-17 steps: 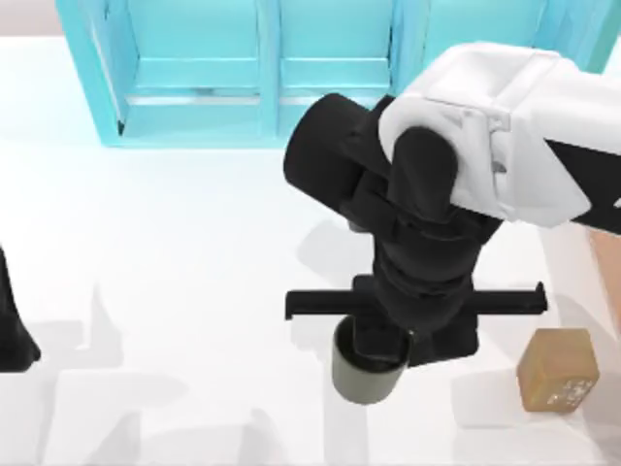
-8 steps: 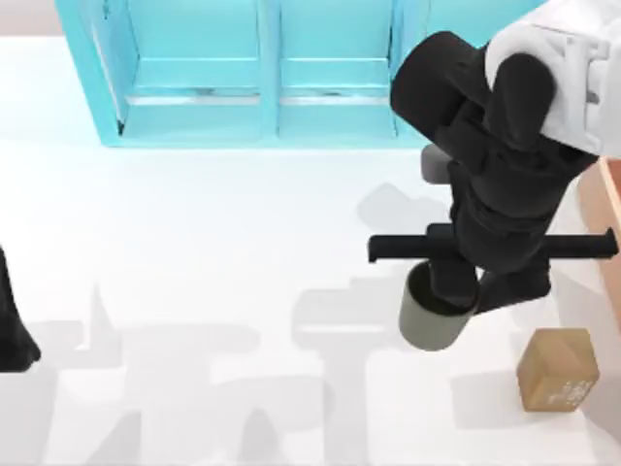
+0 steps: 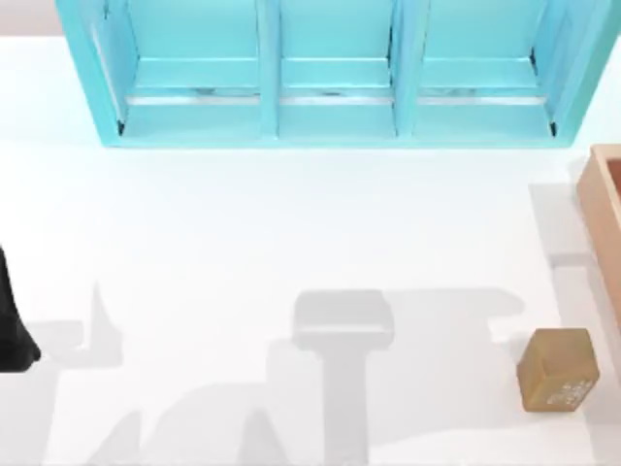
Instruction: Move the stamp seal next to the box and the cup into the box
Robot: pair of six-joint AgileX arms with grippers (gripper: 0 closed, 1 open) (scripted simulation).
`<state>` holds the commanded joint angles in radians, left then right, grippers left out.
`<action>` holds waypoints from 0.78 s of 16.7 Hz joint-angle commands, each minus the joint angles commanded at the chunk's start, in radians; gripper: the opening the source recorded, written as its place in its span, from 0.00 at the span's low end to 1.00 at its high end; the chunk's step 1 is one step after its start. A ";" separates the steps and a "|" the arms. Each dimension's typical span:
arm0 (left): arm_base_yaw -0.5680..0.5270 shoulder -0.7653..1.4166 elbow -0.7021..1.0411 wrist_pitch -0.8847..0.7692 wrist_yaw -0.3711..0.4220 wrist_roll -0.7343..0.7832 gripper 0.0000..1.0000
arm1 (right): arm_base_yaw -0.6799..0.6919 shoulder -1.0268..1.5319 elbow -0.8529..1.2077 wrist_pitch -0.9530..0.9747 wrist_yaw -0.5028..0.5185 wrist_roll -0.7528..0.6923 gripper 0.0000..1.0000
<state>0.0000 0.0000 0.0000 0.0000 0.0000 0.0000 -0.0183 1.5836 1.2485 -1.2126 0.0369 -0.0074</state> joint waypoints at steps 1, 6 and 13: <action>0.000 0.000 0.000 0.000 0.000 0.000 1.00 | -0.090 -0.026 -0.029 0.008 0.004 -0.091 0.00; 0.000 0.000 0.000 0.000 0.000 0.000 1.00 | -0.416 -0.133 -0.152 0.050 0.010 -0.421 0.00; 0.000 0.000 0.000 0.000 0.000 0.000 1.00 | -0.491 -0.165 -0.189 0.064 0.007 -0.496 0.00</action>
<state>0.0000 0.0000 0.0000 0.0000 0.0000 0.0000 -0.5090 1.4183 1.0598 -1.1487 0.0436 -0.5031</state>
